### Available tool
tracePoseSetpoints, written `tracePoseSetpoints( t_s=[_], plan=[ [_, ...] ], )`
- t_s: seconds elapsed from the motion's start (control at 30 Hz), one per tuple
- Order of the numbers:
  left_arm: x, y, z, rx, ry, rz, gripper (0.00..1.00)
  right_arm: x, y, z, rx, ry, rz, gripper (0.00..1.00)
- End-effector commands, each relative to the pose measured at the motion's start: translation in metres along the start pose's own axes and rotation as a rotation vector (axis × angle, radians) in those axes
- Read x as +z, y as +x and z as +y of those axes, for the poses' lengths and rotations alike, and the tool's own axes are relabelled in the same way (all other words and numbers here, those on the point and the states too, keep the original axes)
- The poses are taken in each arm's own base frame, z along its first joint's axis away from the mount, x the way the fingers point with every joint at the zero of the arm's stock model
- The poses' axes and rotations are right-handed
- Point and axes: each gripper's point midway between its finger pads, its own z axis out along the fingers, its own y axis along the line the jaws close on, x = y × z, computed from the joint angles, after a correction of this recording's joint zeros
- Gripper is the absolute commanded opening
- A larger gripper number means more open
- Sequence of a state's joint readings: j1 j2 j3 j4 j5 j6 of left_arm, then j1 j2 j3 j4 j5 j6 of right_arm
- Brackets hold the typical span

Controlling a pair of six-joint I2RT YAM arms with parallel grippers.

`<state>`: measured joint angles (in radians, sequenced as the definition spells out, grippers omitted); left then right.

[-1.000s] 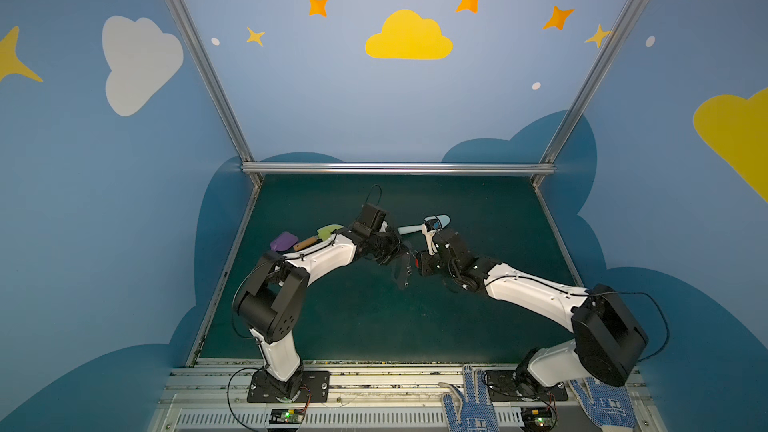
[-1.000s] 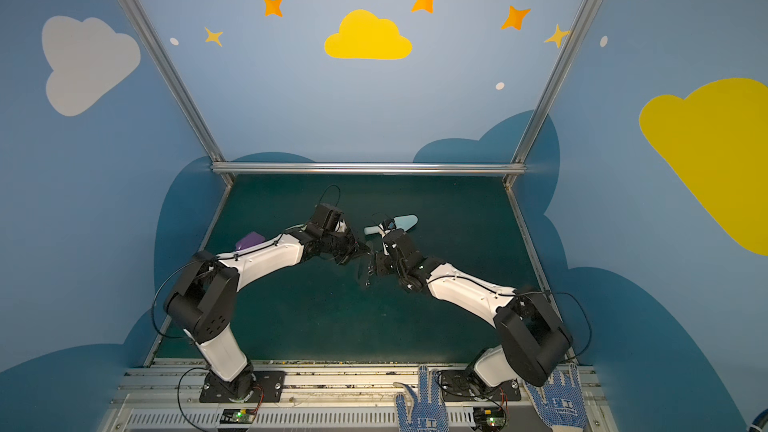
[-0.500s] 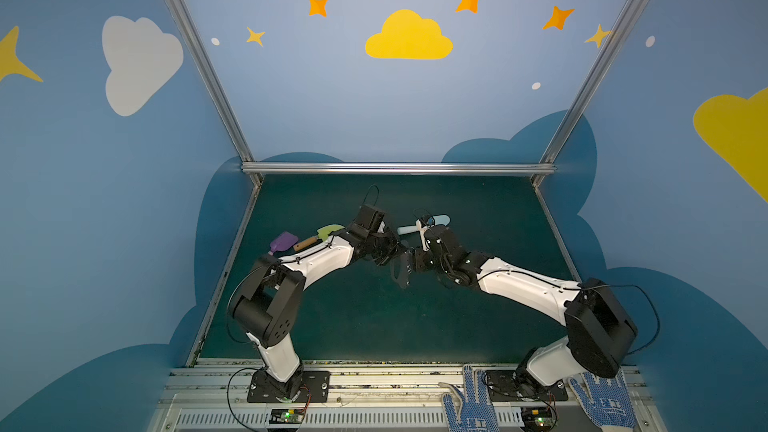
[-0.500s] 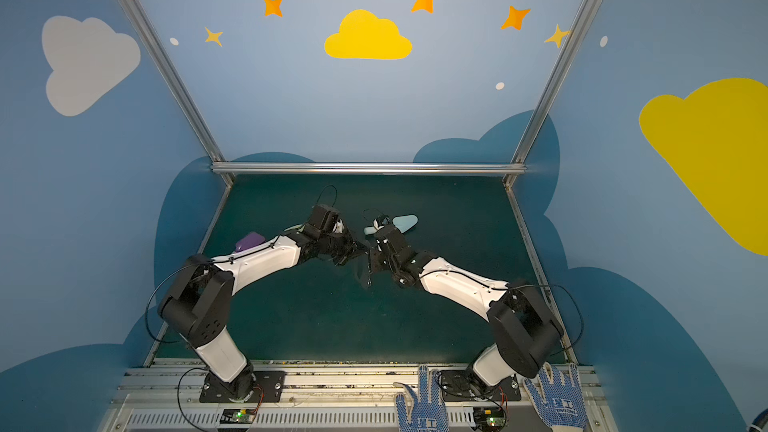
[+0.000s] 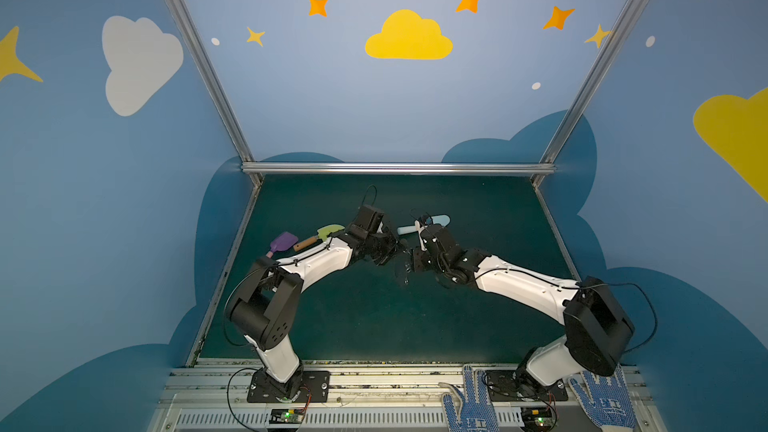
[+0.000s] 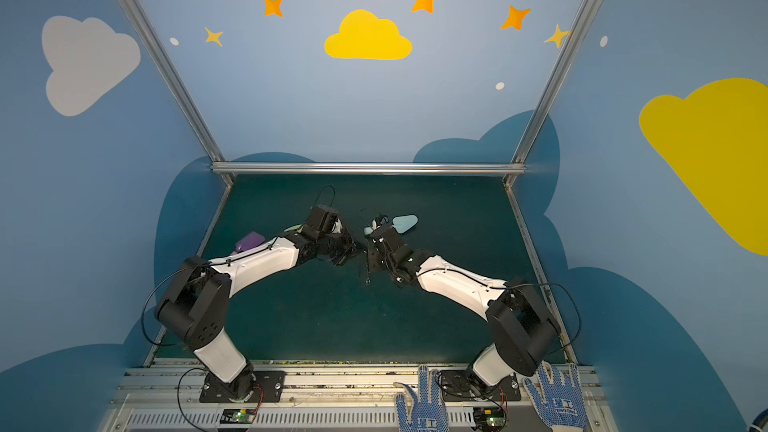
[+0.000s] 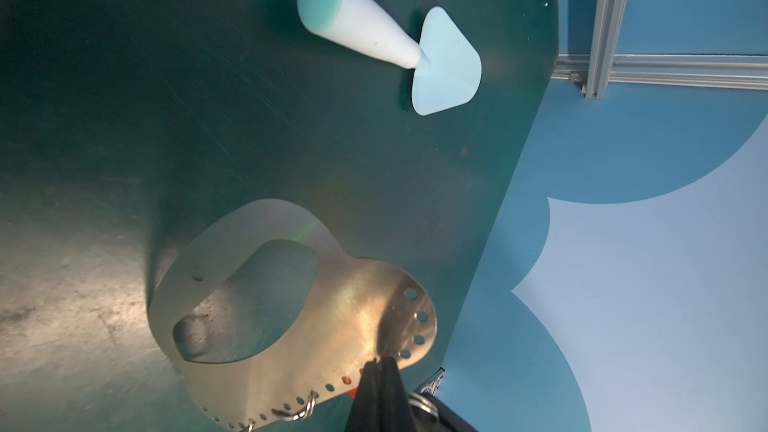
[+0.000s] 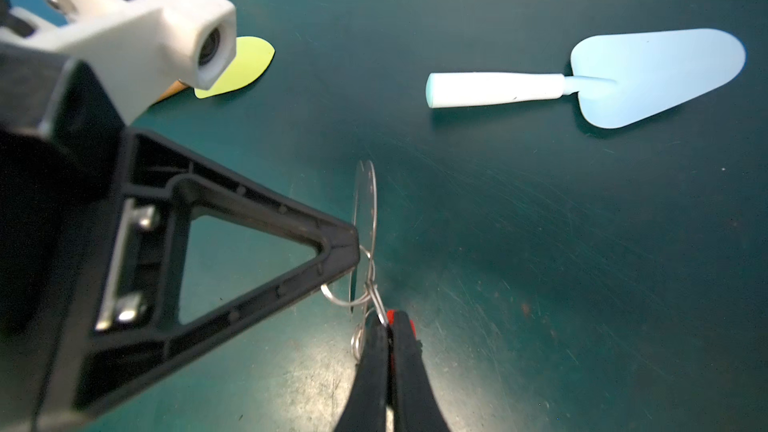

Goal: Put the keys on the keyring

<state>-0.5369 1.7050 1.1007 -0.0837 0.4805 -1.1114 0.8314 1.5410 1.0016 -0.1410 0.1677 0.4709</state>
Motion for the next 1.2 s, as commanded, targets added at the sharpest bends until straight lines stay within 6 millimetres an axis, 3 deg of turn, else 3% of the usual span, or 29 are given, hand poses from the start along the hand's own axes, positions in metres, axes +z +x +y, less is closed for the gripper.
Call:
tracePoseSetpoints(
  t_s=[0.0,0.53,0.8,0.97,1.17],
  plan=[
    [-0.011,-0.004,-0.01,0.014,0.033,-0.038,0.04,0.001,-0.002,0.009,-0.003,-0.011,0.017,0.0],
    [-0.015,-0.006,-0.014,0.001,0.058,-0.06,0.04,0.007,0.008,0.017,0.011,-0.031,0.063,0.0],
    [-0.018,-0.007,-0.012,-0.001,0.052,-0.08,0.04,0.0,0.01,0.011,0.043,-0.02,0.061,0.0],
    [-0.018,-0.008,-0.01,-0.001,0.058,-0.091,0.04,-0.013,-0.002,0.001,0.087,0.011,-0.015,0.0],
    [-0.015,-0.007,-0.004,-0.003,0.05,-0.104,0.04,-0.018,-0.016,0.005,0.095,0.003,-0.05,0.0]
  ],
)
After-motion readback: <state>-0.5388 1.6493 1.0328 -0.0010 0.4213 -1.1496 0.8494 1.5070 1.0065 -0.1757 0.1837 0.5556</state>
